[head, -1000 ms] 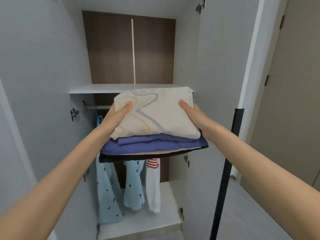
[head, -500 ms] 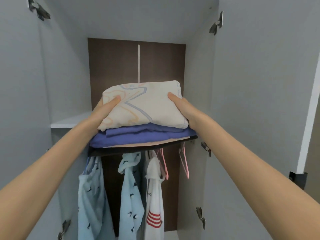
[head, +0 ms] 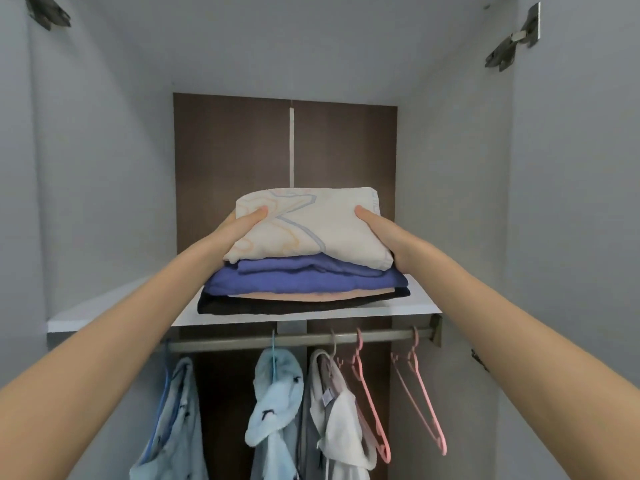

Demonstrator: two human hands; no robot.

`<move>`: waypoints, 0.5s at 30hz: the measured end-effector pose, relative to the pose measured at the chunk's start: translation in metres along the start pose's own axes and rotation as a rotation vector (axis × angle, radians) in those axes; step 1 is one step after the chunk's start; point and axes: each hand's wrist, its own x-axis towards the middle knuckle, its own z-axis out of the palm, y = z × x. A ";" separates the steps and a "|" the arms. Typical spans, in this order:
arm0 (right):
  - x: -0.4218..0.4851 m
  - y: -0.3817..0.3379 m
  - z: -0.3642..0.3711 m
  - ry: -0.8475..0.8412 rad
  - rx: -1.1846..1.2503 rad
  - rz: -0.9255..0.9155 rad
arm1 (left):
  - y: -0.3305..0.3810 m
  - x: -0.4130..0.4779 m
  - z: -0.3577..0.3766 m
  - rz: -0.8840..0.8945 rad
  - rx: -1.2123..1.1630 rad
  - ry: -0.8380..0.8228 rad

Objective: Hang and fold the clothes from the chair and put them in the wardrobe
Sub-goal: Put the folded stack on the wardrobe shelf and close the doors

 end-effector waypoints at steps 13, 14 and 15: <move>0.079 0.049 -0.001 0.063 -0.014 0.205 | -0.074 0.096 0.008 -0.256 0.023 -0.023; 0.081 0.051 -0.001 0.055 -0.003 0.210 | -0.075 0.095 0.008 -0.262 0.007 -0.016; 0.084 0.051 -0.002 0.048 0.008 0.211 | -0.075 0.092 0.008 -0.255 -0.006 -0.007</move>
